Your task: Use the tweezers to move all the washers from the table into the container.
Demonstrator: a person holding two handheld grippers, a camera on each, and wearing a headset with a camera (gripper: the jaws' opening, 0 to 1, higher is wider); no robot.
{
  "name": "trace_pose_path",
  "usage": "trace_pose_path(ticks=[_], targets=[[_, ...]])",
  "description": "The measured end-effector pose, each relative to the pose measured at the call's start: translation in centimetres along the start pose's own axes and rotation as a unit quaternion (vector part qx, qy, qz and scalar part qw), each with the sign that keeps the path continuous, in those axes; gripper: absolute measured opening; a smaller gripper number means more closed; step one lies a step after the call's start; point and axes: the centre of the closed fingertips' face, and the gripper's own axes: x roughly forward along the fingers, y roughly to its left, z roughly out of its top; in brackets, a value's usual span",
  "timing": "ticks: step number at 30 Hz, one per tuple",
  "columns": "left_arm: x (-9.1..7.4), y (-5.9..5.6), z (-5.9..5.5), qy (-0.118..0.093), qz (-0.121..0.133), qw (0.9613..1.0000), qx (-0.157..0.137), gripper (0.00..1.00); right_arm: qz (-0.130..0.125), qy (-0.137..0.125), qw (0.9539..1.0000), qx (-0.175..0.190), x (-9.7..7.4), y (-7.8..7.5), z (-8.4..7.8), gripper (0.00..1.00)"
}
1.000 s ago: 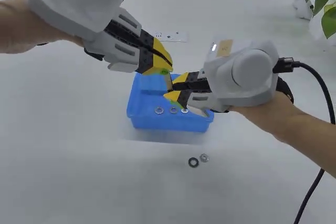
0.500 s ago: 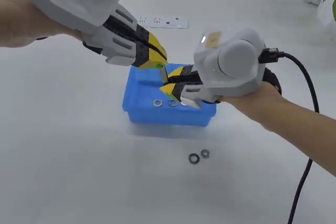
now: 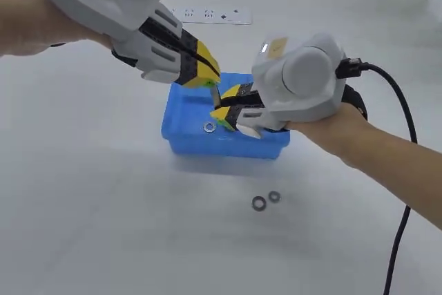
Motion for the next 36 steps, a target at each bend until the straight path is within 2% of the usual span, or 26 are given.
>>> trace_pose_path(ticks=[9,17,22,29,32,36], targets=[[0.1,-0.5,0.0,0.004,-0.003,1.0000,-0.008,0.05,0.003,0.002,1.0000,0.001,0.1,0.0,-0.2,0.11],[0.0,-0.3,-0.1,0.004,-0.005,1.0000,-0.004,0.05,-0.003,0.004,1.0000,-0.002,0.0,-0.3,-0.2,0.12],[-0.4,-0.4,0.5,0.000,-0.004,1.0000,-0.001,0.05,-0.002,0.000,1.0000,-0.001,-0.5,-0.3,0.1,0.12],[-1.5,-1.3,2.3,-0.012,0.002,0.9998,0.016,0.05,-0.006,-0.011,0.9998,-0.018,-2.1,0.2,1.4,0.10],[-2.2,-2.2,3.6,-0.026,0.003,0.9994,0.021,0.05,-0.003,-0.021,0.9996,-0.020,-3.4,0.8,2.2,0.10],[-3.0,-3.2,4.7,-0.036,0.005,0.9989,0.031,0.05,0.002,-0.032,0.9993,-0.021,-4.9,1.8,2.8,0.09]])
